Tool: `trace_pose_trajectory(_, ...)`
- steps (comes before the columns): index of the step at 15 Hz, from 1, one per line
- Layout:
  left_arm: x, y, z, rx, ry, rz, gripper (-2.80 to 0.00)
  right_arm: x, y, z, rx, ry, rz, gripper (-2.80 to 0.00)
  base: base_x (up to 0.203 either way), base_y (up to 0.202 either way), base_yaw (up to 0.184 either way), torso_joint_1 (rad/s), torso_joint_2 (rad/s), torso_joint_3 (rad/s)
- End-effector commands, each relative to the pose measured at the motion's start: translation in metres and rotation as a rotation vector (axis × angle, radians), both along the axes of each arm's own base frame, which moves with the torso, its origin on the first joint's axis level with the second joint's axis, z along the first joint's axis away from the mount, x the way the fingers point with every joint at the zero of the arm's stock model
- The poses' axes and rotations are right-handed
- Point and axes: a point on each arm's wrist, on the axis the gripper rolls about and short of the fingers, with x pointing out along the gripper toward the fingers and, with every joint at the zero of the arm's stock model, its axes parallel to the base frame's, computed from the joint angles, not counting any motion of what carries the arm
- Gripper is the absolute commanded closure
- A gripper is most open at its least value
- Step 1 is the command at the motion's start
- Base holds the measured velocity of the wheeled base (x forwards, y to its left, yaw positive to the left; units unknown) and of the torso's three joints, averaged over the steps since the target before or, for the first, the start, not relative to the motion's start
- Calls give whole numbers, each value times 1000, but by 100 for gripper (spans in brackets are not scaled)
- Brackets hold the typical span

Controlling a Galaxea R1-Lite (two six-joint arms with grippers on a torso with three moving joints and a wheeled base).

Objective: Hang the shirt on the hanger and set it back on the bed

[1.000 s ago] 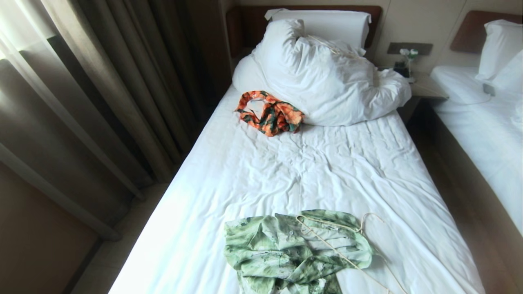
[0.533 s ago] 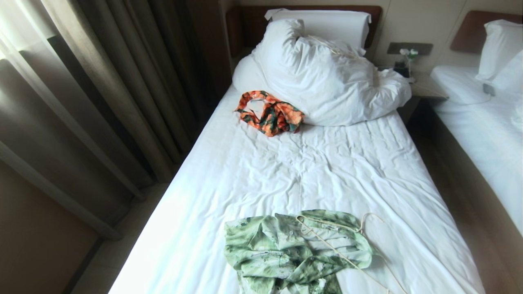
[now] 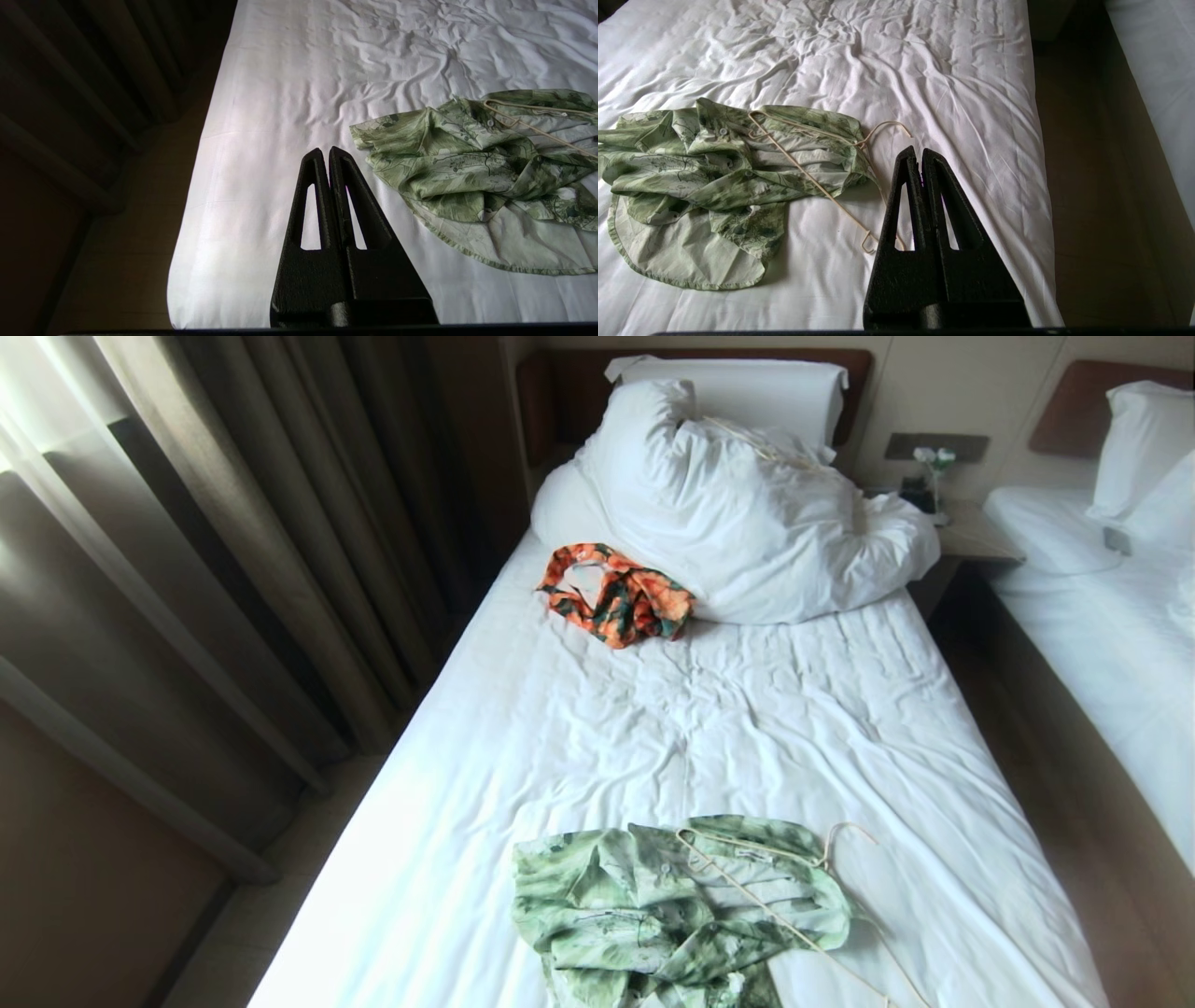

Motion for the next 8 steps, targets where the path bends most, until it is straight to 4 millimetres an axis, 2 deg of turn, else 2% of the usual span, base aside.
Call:
trace_pose_trajectory(1,0,0,0,0,0,0,0,1,0,-2,2,7,1,0,0,0,0,0,0,0)
trace_pose_trajectory(8,0,0,0,0,0,0,0,1,0,-2,11,6,-2,0,0,0,0,0,0,0)
